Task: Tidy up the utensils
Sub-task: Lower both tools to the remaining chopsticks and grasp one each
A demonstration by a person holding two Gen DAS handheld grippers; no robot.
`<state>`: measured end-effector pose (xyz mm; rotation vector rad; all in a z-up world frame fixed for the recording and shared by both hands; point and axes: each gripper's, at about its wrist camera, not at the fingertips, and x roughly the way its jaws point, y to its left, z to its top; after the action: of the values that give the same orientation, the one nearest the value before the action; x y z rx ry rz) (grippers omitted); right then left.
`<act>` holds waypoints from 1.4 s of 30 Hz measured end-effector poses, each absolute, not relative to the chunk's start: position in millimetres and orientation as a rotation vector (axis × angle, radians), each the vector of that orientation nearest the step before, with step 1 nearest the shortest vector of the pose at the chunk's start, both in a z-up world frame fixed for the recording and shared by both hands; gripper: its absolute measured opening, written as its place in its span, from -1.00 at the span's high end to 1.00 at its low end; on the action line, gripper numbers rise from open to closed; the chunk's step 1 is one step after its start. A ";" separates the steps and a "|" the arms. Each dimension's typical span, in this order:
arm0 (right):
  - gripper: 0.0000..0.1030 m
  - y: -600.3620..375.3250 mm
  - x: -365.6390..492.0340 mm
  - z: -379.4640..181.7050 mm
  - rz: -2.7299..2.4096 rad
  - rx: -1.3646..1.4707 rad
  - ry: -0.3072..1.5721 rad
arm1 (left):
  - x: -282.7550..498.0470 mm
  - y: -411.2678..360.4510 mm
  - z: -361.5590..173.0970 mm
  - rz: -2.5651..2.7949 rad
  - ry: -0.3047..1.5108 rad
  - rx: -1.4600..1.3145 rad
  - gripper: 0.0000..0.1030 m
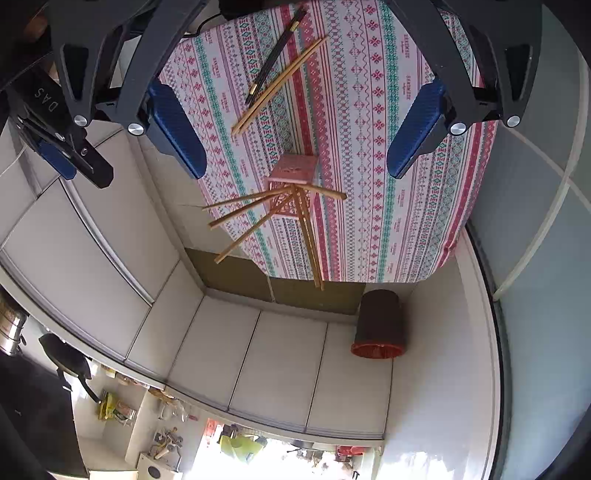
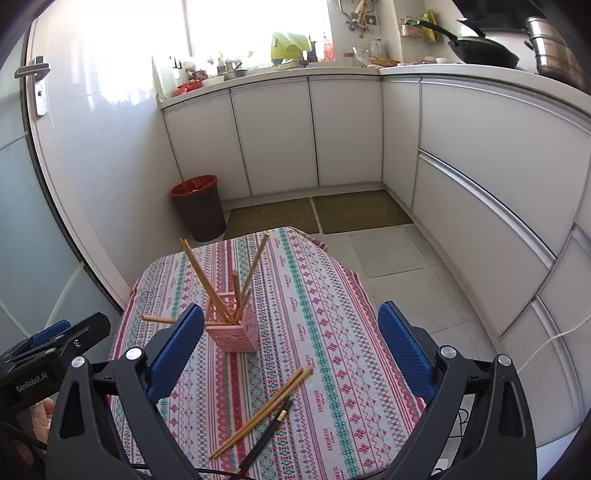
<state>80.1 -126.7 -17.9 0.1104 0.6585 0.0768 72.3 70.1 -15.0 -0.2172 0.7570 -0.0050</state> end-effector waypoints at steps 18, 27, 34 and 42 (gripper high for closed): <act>-0.86 -236.6 61.6 -173.3 -0.116 0.232 0.995 | 118.5 10.4 -181.8 -0.035 1.258 -0.045 -0.86; -0.86 -253.0 74.4 -193.1 -0.079 0.392 1.042 | 167.5 -29.3 -230.1 0.037 1.176 -0.047 -0.59; -0.86 -264.8 82.7 -206.9 -0.078 0.484 1.089 | 184.6 -57.6 -249.1 -0.043 1.202 0.023 0.15; -0.86 -265.1 88.0 -212.5 -0.079 0.490 1.107 | 196.1 -68.9 -250.9 -0.130 1.238 0.106 0.13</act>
<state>88.0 -265.1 -212.5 0.4899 1.1073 -0.0786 196.1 -68.9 -250.9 0.1063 1.2378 -0.1305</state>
